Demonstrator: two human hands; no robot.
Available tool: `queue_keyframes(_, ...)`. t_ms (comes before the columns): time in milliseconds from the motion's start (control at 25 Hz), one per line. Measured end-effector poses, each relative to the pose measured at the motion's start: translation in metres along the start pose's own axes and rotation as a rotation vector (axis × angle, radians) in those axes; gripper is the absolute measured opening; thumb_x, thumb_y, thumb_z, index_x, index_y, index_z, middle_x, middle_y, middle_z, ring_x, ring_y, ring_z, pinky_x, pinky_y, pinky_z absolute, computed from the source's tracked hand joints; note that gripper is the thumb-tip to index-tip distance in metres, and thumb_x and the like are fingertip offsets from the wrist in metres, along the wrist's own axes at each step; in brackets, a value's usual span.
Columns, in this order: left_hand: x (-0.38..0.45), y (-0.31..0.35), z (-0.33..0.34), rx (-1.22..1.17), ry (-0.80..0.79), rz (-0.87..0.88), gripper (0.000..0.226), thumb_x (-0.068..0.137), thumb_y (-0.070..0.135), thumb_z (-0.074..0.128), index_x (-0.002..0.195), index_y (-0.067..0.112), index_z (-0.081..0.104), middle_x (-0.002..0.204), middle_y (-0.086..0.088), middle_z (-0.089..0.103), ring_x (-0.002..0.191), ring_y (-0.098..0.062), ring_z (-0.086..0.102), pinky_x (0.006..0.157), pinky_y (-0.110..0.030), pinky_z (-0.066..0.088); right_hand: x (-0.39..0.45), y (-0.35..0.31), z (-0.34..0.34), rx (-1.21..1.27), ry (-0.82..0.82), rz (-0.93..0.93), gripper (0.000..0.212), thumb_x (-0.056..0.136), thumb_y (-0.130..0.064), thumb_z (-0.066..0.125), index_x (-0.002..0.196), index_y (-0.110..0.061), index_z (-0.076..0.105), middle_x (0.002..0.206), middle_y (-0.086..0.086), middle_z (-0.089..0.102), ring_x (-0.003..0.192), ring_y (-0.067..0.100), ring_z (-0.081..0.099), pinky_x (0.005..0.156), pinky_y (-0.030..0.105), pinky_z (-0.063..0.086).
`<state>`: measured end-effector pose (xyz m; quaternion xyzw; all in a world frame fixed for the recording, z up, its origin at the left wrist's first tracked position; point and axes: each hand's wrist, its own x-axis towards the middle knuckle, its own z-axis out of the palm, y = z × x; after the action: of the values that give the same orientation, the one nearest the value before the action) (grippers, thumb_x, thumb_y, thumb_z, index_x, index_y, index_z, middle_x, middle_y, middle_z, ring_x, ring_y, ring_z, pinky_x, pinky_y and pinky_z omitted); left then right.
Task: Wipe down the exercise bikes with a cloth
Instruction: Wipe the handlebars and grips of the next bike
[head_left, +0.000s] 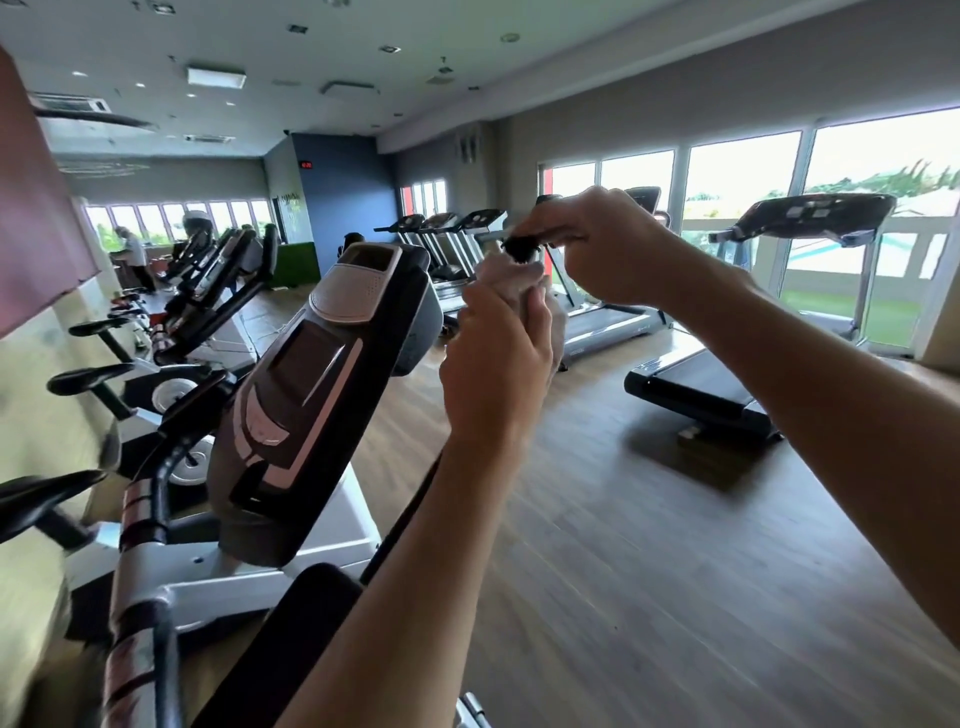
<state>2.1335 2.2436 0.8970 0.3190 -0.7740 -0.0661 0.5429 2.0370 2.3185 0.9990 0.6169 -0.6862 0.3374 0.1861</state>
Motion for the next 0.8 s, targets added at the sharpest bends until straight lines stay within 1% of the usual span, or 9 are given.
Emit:
queue_keyframes(120, -0.015, -0.007, -0.006, 0.142, -0.026, 0.075, 0.05, 0.105, 0.054, 0.038, 0.113, 0.007, 0.055, 0.097, -0.011, 0.07, 0.077, -0.03, 0.072, 0.057, -0.037, 0.052, 0.0, -0.001, 0.003, 0.017, 0.035, 0.005, 0.064, 0.077, 0.013, 0.04, 0.121, -0.016, 0.074, 0.119, 0.004, 0.073, 0.113, 0.02, 0.067, 0.103, 0.036, 0.052)
queue_keyframes(200, 0.014, 0.001, -0.001, -0.006, -0.041, 0.076, 0.049, 0.106, 0.053, 0.038, 0.118, 0.009, 0.056, 0.104, -0.011, 0.069, 0.083, -0.029, 0.072, 0.065, -0.039, 0.057, 0.0, -0.001, 0.005, 0.004, 0.029, -0.003, 0.062, 0.077, 0.014, 0.039, 0.12, -0.014, 0.074, 0.11, -0.001, 0.074, 0.108, 0.019, 0.067, 0.098, 0.03, 0.052)
queue_keyframes(280, 0.037, 0.01, 0.002, -0.144, -0.059, -0.014, 0.049, 0.105, 0.053, 0.041, 0.118, 0.007, 0.052, 0.103, -0.012, 0.07, 0.087, -0.032, 0.071, 0.072, -0.041, 0.056, -0.001, -0.003, 0.004, -0.018, 0.037, 0.01, 0.06, 0.078, 0.014, 0.037, 0.118, -0.012, 0.074, 0.095, -0.002, 0.068, 0.098, 0.02, 0.065, 0.085, 0.024, 0.047)
queue_keyframes(360, 0.037, 0.008, 0.007, -0.161, -0.044, -0.058, 0.051, 0.104, 0.055, 0.041, 0.118, 0.006, 0.049, 0.101, -0.012, 0.07, 0.087, -0.034, 0.07, 0.072, -0.044, 0.055, -0.004, -0.003, 0.005, -0.016, 0.062, 0.022, 0.059, 0.077, 0.013, 0.037, 0.117, -0.01, 0.073, 0.093, 0.001, 0.067, 0.096, 0.022, 0.063, 0.085, 0.03, 0.049)
queue_keyframes(440, 0.017, 0.005, 0.007, -0.083, -0.002, -0.044, 0.056, 0.103, 0.056, 0.04, 0.129, 0.006, 0.046, 0.105, -0.013, 0.068, 0.086, -0.033, 0.071, 0.068, -0.044, 0.057, -0.008, -0.006, 0.009, 0.03, 0.073, 0.015, 0.057, 0.077, 0.013, 0.039, 0.117, -0.009, 0.073, 0.103, 0.005, 0.072, 0.104, 0.022, 0.066, 0.097, 0.039, 0.053)
queue_keyframes(560, 0.0, 0.0, 0.006, -0.041, 0.062, 0.107, 0.066, 0.105, 0.049, 0.042, 0.157, 0.01, 0.028, 0.129, -0.02, 0.057, 0.091, -0.032, 0.071, 0.061, -0.041, 0.059, -0.008, -0.006, 0.011, 0.095, 0.077, 0.04, 0.048, 0.082, 0.009, 0.045, 0.118, -0.009, 0.073, 0.113, 0.007, 0.074, 0.11, 0.023, 0.067, 0.101, 0.044, 0.052)
queue_keyframes(680, 0.004, -0.003, 0.012, -0.034, 0.077, 0.177, 0.068, 0.106, 0.051, 0.035, 0.155, 0.003, 0.032, 0.151, -0.026, 0.042, 0.128, -0.038, 0.056, 0.089, -0.048, 0.059, -0.006, -0.002, 0.011, 0.125, 0.06, 0.07, 0.048, 0.083, 0.007, 0.047, 0.12, -0.01, 0.072, 0.116, 0.006, 0.074, 0.111, 0.018, 0.067, 0.102, 0.035, 0.052)
queue_keyframes(760, 0.008, -0.004, 0.016, -0.018, 0.089, 0.155, 0.072, 0.107, 0.051, 0.031, 0.15, -0.006, 0.035, 0.157, -0.03, 0.033, 0.148, -0.041, 0.033, 0.115, -0.049, 0.041, -0.005, 0.001, 0.011, 0.129, 0.06, 0.101, 0.051, 0.086, 0.012, 0.043, 0.121, -0.011, 0.071, 0.12, 0.005, 0.072, 0.112, 0.013, 0.067, 0.097, 0.019, 0.05)
queue_keyframes(800, 0.01, -0.003, 0.016, -0.011, 0.102, 0.157, 0.07, 0.108, 0.048, 0.03, 0.148, -0.008, 0.037, 0.159, -0.031, 0.028, 0.151, -0.041, 0.025, 0.122, -0.048, 0.033, -0.004, 0.001, 0.011, 0.133, 0.065, 0.106, 0.052, 0.086, 0.014, 0.042, 0.122, -0.011, 0.071, 0.121, 0.005, 0.072, 0.113, 0.013, 0.067, 0.097, 0.02, 0.051)
